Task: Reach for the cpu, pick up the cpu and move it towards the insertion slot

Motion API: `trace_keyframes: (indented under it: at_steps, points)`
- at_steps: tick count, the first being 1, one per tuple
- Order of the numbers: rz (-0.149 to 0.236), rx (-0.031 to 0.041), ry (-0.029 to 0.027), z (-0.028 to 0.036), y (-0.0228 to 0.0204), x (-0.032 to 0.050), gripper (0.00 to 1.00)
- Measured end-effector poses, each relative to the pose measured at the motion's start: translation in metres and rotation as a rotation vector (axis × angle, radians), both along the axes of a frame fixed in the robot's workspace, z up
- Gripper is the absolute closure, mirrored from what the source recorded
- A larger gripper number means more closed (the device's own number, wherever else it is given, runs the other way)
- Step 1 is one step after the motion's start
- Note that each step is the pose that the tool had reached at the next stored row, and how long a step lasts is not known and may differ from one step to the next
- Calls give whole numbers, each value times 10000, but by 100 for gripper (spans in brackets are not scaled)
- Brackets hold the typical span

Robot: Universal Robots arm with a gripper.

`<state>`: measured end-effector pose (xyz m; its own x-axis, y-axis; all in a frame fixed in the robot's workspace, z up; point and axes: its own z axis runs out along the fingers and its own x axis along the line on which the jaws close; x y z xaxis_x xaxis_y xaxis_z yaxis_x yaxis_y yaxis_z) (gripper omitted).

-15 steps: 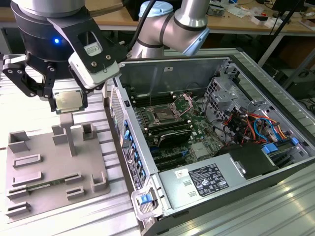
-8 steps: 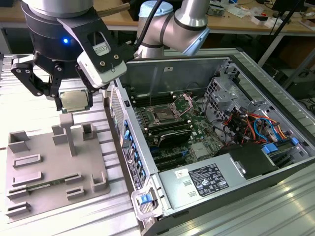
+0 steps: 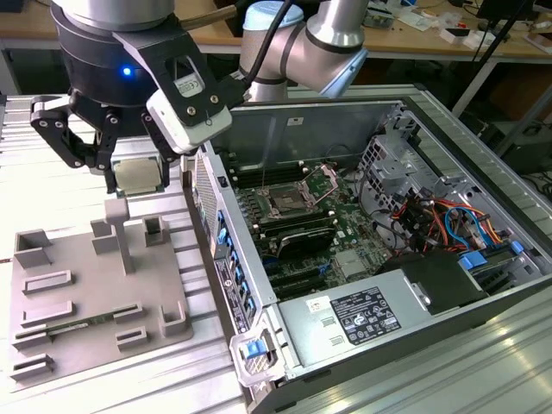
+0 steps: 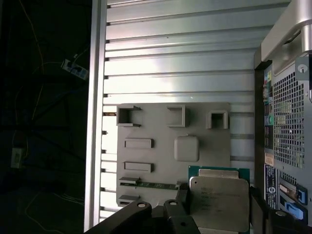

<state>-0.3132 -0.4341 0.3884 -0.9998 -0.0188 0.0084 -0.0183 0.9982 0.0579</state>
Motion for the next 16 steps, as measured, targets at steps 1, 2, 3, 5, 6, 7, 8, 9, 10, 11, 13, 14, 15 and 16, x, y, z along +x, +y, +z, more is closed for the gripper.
trace_keyframes:
  at_steps: [1,2,3,5,6,7,8,9,10,11,13,14,15,16]
  points:
    - [0,0,0,0,0,9,45]
    - [0,0,-1,0,0,16,45]
    - [0,0,-1,0,0,27,45]
    - [0,-1,0,0,0,49,45]
    - [0,0,0,0,0,68,45]
    - [-1,0,0,0,0,75,45]
    - [0,-1,0,0,0,84,45]
    - [0,0,0,0,0,98,45]
    - [-1,0,0,0,0,110,45]
    - [0,-1,0,0,0,116,45]
    - [0,0,0,0,0,134,45]
    - [-1,-1,0,0,0,148,45]
    - [0,0,-1,0,0,157,45]
    - [0,0,-1,0,0,166,45]
